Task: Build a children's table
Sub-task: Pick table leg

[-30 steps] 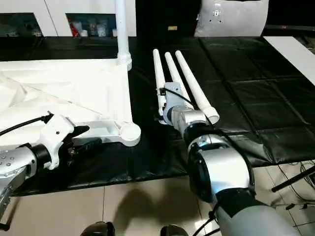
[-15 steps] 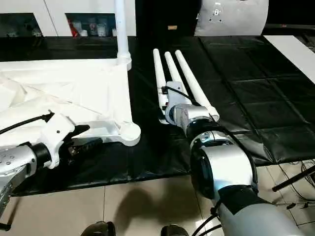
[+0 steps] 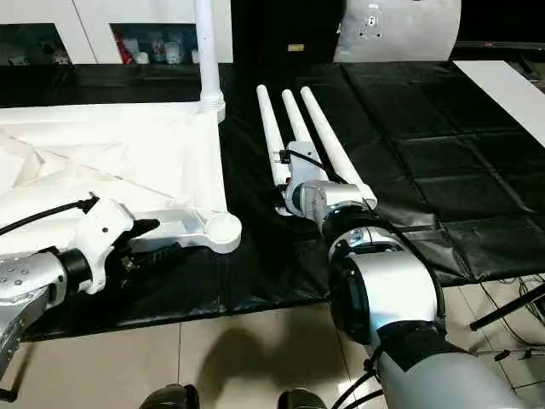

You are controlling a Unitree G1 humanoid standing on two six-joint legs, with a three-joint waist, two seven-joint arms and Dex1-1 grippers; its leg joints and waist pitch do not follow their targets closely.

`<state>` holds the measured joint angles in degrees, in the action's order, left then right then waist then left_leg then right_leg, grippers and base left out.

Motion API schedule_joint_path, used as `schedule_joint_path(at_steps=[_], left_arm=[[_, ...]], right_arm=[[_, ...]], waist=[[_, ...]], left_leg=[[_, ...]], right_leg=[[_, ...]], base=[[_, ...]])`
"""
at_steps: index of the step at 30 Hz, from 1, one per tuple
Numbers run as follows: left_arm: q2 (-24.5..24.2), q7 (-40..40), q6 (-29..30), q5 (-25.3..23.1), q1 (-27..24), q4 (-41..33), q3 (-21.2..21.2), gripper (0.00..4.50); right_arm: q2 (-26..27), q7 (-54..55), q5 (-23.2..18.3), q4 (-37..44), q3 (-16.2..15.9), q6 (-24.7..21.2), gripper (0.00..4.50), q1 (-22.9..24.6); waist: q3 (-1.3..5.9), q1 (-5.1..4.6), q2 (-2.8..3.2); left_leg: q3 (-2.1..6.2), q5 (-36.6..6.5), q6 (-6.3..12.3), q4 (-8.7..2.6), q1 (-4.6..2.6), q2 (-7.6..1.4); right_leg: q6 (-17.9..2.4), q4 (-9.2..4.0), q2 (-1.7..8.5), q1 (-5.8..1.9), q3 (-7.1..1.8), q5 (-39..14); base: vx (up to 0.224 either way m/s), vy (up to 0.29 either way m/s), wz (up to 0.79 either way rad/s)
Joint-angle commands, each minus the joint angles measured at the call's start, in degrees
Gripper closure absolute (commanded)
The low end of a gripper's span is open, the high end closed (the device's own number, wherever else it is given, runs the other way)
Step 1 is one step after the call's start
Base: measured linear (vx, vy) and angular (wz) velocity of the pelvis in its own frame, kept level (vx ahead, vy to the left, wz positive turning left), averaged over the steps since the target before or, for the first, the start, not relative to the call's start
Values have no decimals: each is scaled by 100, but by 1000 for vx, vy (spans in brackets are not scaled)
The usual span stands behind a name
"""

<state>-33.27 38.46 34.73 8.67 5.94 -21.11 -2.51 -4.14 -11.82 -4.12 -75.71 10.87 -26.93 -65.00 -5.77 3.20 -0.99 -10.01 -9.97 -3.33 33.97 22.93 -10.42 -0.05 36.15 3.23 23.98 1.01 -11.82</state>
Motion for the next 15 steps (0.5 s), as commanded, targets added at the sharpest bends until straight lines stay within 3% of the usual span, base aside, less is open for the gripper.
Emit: schedule_joint_path(at_steps=[1, 9, 15], left_arm=[[-25, -1, 6, -5, 62, -17, -29, 157], [52, -66, -65, -28, 238, 169, -103, 157], [203, -161, -291, -112, 527, 531, -177, 157]], right_arm=[[29, -61, -33, -126, 32, -155, 171, 134], [31, -116, -311, -45, 342, -77, 171, 134], [107, -284, -610, 205, 601, 447, 171, 196]], waist=[[405, 7, 158], [473, 10, 159], [573, 21, 194]], left_leg=[[26, -767, -105, -376, -167, -207], [21, -502, -5, -331, -157, -195], [18, -454, 40, -287, -170, -200]], right_leg=[[-1556, -275, 336, -286, -170, 344], [-1652, -234, 336, -327, -162, 709], [-1740, -211, 351, -360, -150, 809]], base=[[0, 0, 0], [0, 0, 0], [0, 0, 0]])
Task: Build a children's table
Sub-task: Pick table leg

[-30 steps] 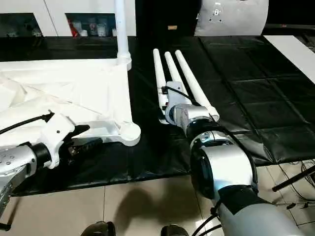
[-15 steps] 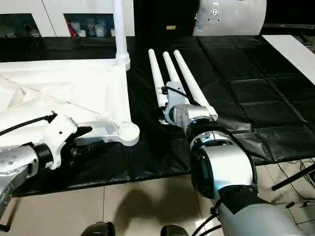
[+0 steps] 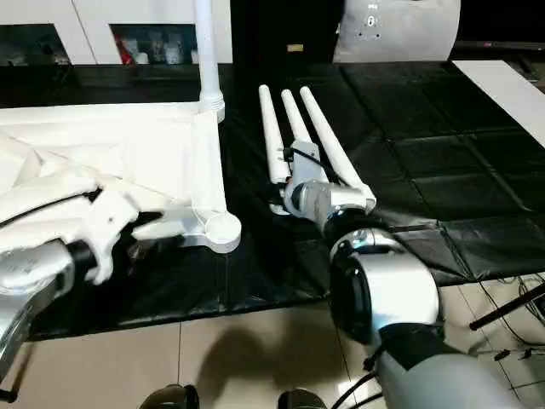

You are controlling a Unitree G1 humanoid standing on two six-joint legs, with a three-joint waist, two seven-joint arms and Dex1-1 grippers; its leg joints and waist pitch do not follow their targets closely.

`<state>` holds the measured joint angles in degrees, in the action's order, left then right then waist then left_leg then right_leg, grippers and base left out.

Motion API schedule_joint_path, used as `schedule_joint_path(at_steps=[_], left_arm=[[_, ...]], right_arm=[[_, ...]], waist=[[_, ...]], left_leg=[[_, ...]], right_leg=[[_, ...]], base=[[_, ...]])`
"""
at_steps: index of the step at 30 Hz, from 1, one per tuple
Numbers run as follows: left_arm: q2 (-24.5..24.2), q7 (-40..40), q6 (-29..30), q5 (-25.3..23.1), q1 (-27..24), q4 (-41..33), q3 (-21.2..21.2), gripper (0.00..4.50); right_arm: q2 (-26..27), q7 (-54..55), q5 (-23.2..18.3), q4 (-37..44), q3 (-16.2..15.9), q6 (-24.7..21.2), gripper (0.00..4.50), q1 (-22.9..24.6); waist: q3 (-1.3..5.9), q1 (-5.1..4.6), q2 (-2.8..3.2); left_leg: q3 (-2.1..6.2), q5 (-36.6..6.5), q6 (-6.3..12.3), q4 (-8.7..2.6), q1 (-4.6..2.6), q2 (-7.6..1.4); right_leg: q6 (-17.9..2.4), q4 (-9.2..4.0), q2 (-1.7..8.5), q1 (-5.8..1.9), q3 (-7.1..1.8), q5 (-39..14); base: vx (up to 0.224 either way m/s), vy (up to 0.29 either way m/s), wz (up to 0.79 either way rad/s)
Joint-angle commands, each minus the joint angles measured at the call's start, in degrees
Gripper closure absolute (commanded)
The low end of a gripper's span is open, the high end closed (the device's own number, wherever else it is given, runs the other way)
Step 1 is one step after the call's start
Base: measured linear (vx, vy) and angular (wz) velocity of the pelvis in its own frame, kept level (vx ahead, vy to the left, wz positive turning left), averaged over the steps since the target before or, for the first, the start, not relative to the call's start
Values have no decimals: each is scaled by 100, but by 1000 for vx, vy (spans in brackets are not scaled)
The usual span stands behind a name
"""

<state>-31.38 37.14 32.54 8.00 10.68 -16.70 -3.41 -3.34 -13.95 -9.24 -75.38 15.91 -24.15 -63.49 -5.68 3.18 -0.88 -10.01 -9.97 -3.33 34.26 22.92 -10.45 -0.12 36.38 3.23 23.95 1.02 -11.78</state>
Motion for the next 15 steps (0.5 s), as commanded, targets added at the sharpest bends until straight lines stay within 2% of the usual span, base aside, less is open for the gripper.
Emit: schedule_joint_path(at_steps=[1, 2, 3, 4, 6, 9, 10, 13, 15], left_arm=[[42, -43, -121, -69, 111, 174, -114, 157], [61, -52, -153, -85, 149, 231, -132, 157], [146, -110, -269, -133, 253, 371, -178, 157], [201, -163, -326, -156, 311, 452, -188, 157], [247, -215, -356, -172, 355, 515, -186, 157], [440, -430, -516, -249, 557, 829, -170, 157], [517, -514, -554, -269, 641, 943, -160, 157], [783, -761, -749, -301, 966, 1251, -125, 157], [1005, -952, -806, -213, 1200, 1404, 8, 157]], right_arm=[[34, 1, -109, 226, 118, 242, 171, 67], [37, 59, -110, 258, 130, 277, 171, 81], [53, 68, -153, 443, 169, 483, 171, 175], [68, 13, -229, 531, 237, 540, 171, 215], [83, -64, -304, 599, 297, 576, 171, 244], [143, -311, -625, 898, 507, 532, 172, 372], [156, -407, -699, 1014, 537, 591, 172, 428], [193, -936, -970, 1650, 591, 817, 172, 756], [172, -1370, -1222, 2194, 649, 851, 172, 1041]], waist=[[590, 37, 232], [579, 39, 203], [592, 51, 206], [587, 58, 241], [590, 62, 235], [577, 58, 296], [581, 60, 264], [598, 101, 263], [619, 106, 196]], left_leg=[[24, -426, 27, -300, -181, -196], [15, -439, 23, -298, -171, -195], [17, -476, 12, -294, -171, -192], [22, -508, -3, -291, -169, -189], [20, -677, -39, -295, -179, -197], [41, -965, -119, -305, -173, -189], [39, -1041, -122, -305, -177, -192], [41, -1009, -44, -297, -173, -199], [36, -814, 19, -297, -144, -192]], right_leg=[[-1739, -220, 349, -354, -145, 827], [-1739, -227, 343, -342, -148, 814], [-1729, -226, 347, -350, -149, 772], [-1721, -224, 350, -347, -150, 737], [-1698, -235, 349, -341, -153, 597], [-1652, -256, 346, -337, -147, 271], [-1623, -269, 348, -341, -154, 172], [-1516, -299, 369, -342, -166, 60], [-1531, -275, 357, -373, -156, 221]], base=[[0, 0, 0], [0, 0, 0], [0, 0, 0], [0, 0, 0], [0, 0, 0], [0, 0, 0], [0, 0, 0], [0, 0, 0], [0, 0, 0]])
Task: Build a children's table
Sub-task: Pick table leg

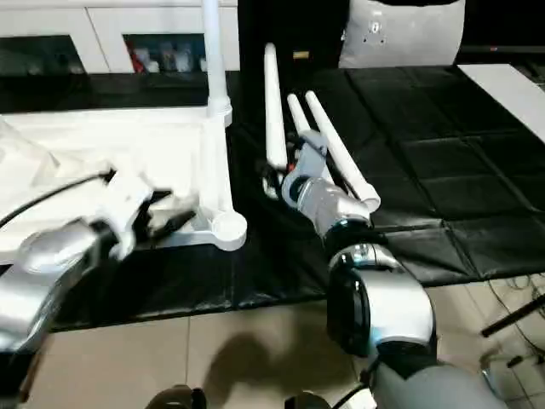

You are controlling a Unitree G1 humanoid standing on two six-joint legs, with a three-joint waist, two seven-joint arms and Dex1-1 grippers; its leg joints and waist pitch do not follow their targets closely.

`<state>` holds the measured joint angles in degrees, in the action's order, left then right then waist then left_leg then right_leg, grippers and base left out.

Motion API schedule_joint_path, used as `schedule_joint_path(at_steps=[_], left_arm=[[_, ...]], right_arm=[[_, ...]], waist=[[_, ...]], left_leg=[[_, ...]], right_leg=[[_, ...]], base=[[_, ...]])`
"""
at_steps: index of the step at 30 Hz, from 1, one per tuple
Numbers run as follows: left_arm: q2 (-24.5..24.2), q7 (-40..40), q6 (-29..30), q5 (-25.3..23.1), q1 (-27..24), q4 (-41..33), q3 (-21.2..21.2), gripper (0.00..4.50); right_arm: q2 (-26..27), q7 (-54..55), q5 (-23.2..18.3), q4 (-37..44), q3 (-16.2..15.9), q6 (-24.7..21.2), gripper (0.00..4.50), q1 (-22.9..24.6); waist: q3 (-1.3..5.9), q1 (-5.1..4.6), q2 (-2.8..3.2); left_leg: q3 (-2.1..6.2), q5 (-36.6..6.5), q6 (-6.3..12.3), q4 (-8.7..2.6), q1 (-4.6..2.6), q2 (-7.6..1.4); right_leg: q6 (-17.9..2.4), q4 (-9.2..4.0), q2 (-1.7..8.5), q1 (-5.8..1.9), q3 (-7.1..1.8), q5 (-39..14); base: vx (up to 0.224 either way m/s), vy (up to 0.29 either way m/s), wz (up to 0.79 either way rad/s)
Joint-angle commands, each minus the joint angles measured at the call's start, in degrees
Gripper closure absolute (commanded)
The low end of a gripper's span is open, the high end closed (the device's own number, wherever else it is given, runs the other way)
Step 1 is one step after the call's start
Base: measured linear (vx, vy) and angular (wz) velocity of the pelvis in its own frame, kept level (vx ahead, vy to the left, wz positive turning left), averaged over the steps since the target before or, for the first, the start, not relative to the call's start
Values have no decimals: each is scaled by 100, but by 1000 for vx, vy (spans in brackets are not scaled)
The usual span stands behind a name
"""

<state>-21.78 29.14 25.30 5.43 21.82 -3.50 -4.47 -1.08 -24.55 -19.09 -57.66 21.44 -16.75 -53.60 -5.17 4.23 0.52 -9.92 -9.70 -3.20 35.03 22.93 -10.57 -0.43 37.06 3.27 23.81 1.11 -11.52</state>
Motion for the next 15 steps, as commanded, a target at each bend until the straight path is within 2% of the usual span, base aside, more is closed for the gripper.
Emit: schedule_joint_path(at_steps=[1, 2, 3, 4, 5, 7, 11, 12, 13, 14, 15], left_arm=[[51, -158, -84, 49, 94, 88, 121, 139], [298, -314, -47, 285, 313, 189, 355, 128], [346, -335, -35, 340, 352, 210, 405, 121], [556, -431, 43, 602, 534, 299, 635, 121], [569, -437, 49, 618, 545, 304, 649, 117], [977, -640, 151, 1120, 997, 565, 1057, 91], [1427, -643, 373, 1876, 1478, 743, 1429, 73], [1548, -613, 444, 2098, 1607, 769, 1509, 71], [1548, -613, 444, 2098, 1607, 769, 1509, 71], [1747, -576, 604, 2444, 1822, 824, 1634, 71], [1823, -566, 680, 2576, 1905, 847, 1680, 71]], right_arm=[[-55, -323, -245, 439, 98, 109, 172, 61], [-66, -748, -626, 1033, 225, -90, 173, 327], [-62, -817, -710, 1153, 255, -155, 173, 375], [-54, -1162, -991, 1656, 277, -398, 173, 598], [-54, -1183, -1006, 1686, 276, -411, 173, 612], [-34, -1833, -1458, 2654, 71, -863, 173, 1110], [-22, -2326, -1684, 3367, -311, -1133, 173, 1538], [-21, -2432, -1727, 3535, -410, -1208, 173, 1632], [-21, -2432, -1727, 3535, -410, -1208, 173, 1632], [-26, -2586, -1802, 3832, -570, -1372, 173, 1788], [-31, -2644, -1831, 3955, -635, -1445, 173, 1851]], waist=[[583, 27, 82], [571, 31, 69], [597, 57, 63], [590, 62, 60], [595, 90, 17], [582, 109, 25], [583, 138, -11], [574, 137, -38], [580, 139, -31], [564, 119, -59], [565, 138, -40]], left_leg=[[36, -742, 47, -355, -156, -191], [16, -694, 105, -359, -142, -172], [30, -625, 140, -339, -146, -181], [20, -608, 180, -343, -145, -169], [19, -560, 239, -339, -141, -172], [19, -576, 276, -340, -146, -166], [35, -604, 246, -344, -123, -172], [26, -608, 232, -344, -116, -159], [33, -623, 237, -345, -123, -169], [27, -684, 232, -350, -110, -160], [30, -704, 228, -344, -128, -171]], right_leg=[[-1509, -333, 368, -351, -166, 298], [-1524, -339, 341, -350, -164, 346], [-1531, -326, 363, -364, -165, 433], [-1531, -335, 347, -360, -165, 441], [-1531, -331, 349, -373, -167, 464], [-1497, -360, 344, -358, -159, 340], [-1491, -392, 381, -364, -151, -12], [-1486, -401, 378, -362, -152, -110], [-1497, -406, 387, -356, -152, -156], [-1456, -434, 377, -355, -150, -320], [-1429, -443, 389, -340, -160, -412]], base=[[0, 0, 0], [0, 0, 0], [0, 0, 0], [0, 0, 0], [0, 0, 0], [0, 0, 0], [0, 0, 0], [0, 0, 0], [0, 0, 0], [0, 0, 0], [0, 0, 0]])
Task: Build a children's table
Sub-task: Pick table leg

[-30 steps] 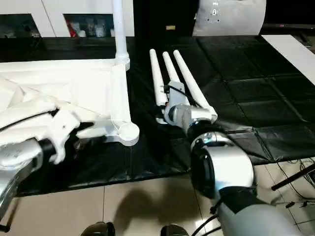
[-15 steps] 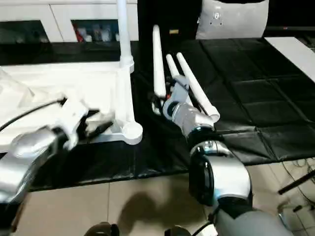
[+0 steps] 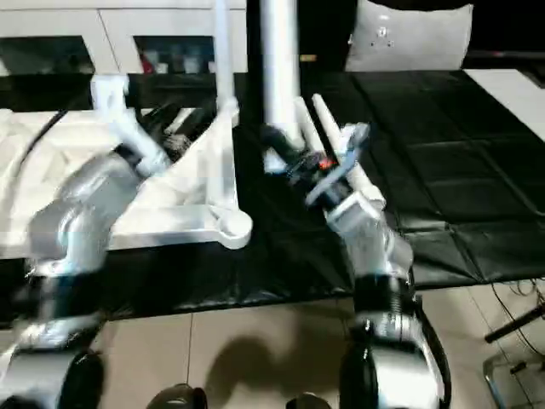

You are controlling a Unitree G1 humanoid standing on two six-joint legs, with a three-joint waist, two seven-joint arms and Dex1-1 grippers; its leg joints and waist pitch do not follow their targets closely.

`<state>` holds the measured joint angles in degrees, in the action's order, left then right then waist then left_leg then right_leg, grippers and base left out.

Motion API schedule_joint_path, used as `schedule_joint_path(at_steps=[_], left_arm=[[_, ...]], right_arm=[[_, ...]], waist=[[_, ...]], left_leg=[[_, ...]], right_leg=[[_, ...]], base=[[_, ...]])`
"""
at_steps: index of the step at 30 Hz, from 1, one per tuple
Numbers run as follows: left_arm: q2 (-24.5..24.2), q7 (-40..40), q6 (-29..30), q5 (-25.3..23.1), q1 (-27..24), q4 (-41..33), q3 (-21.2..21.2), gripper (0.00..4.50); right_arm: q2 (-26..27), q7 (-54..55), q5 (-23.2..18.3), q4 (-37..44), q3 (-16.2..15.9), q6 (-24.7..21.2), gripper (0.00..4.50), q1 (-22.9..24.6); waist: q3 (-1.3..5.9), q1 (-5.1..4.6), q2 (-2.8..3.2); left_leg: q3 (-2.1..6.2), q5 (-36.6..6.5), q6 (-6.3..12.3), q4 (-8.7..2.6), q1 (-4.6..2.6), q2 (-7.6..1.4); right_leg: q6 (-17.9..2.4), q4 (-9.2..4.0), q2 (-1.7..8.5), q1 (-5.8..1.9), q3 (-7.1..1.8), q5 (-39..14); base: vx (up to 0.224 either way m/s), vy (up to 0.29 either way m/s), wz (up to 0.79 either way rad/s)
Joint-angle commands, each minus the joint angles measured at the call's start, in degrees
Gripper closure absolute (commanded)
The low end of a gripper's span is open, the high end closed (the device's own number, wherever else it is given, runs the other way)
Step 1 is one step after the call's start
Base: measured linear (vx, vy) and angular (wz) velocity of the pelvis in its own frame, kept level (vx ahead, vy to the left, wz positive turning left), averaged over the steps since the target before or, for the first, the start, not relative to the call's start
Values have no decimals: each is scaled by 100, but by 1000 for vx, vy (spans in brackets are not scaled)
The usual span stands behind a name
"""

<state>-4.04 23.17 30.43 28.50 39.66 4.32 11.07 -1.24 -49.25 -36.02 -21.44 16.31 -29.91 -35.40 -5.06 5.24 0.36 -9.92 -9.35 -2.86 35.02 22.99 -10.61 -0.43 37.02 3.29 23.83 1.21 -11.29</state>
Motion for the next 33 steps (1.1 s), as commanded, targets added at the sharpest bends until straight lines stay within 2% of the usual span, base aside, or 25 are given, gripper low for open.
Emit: schedule_joint_path(at_steps=[1, 3, 6, 7, 10, 12, 13, 16, 19, 28, 33], left_arm=[[137, 34, 262, 410, 210, 103, 170, 71], [239, 25, 439, 597, 314, 152, 240, 57], [478, 62, 861, 1195, 434, 149, 387, 26], [502, 21, 945, 1267, 434, 159, 398, 26], [534, -120, 973, 1297, 430, 268, 444, 22], [551, -138, 953, 1328, 431, 287, 478, 22], [594, -188, 931, 1476, 473, 332, 627, 52], [624, -233, 924, 1613, 511, 345, 766, 62], [629, -278, 1010, 1757, 530, 336, 860, 93], [544, -364, 1064, 1722, 495, 370, 740, 154], [524, -396, 1062, 1697, 505, 402, 748, 197]], right_arm=[[-28, -250, -109, 427, -238, -161, 173, 89], [-54, -343, -67, 564, -399, -206, 173, 173], [-177, -535, 230, 778, -907, -168, 173, 355], [-211, -594, 288, 822, -1027, -155, 173, 397], [-263, -588, 444, 852, -1219, -81, 173, 448], [-262, -554, 481, 834, -1233, -58, 173, 446], [-269, -479, 546, 785, -1245, -20, 173, 436], [-285, -423, 581, 748, -1259, 8, 173, 426], [-334, -387, 644, 719, -1327, 53, 173, 424], [-355, -351, 714, 638, -1426, 191, 173, 408], [-362, -339, 720, 602, -1439, 244, 173, 396]], waist=[[543, 32, -32], [547, 45, -36], [542, 42, -62], [550, 49, -55], [547, 44, -64], [538, 38, -67], [540, 35, -93], [545, 37, -93], [545, 37, -93], [539, 40, -85], [548, 36, -80]], left_leg=[[27, -731, 189, -351, -120, -159], [35, -743, 160, -349, -122, -162], [34, -716, 135, -346, -108, -155], [38, -680, 130, -342, -107, -157], [42, -704, 174, -344, -105, -155], [42, -744, 149, -350, -106, -154], [40, -746, 151, -352, -108, -157], [41, -681, 146, -346, -100, -147], [42, -666, 171, -345, -99, -152], [46, -725, 159, -351, -110, -161], [47, -670, 168, -345, -105, -155]], right_leg=[[-1403, -450, 377, -348, -168, -475], [-1347, -461, 379, -342, -165, -573], [-1322, -464, 376, -352, -162, -600], [-1323, -449, 381, -358, -163, -558], [-1247, -472, 376, -350, -163, -633], [-1197, -488, 372, -346, -168, -751], [-1185, -492, 375, -351, -169, -765], [-1176, -483, 374, -356, -167, -722], [-1187, -473, 373, -354, -165, -652], [-1125, -486, 375, -345, -169, -773], [-1154, -469, 368, -353, -167, -625]], base=[[0, 0, 0], [0, 0, 0], [0, 0, 0], [0, 0, 0], [0, 0, 0], [0, 0, 0], [0, 0, 0], [0, 0, 0], [0, 0, 0], [0, 0, 0], [0, 0, 0]])
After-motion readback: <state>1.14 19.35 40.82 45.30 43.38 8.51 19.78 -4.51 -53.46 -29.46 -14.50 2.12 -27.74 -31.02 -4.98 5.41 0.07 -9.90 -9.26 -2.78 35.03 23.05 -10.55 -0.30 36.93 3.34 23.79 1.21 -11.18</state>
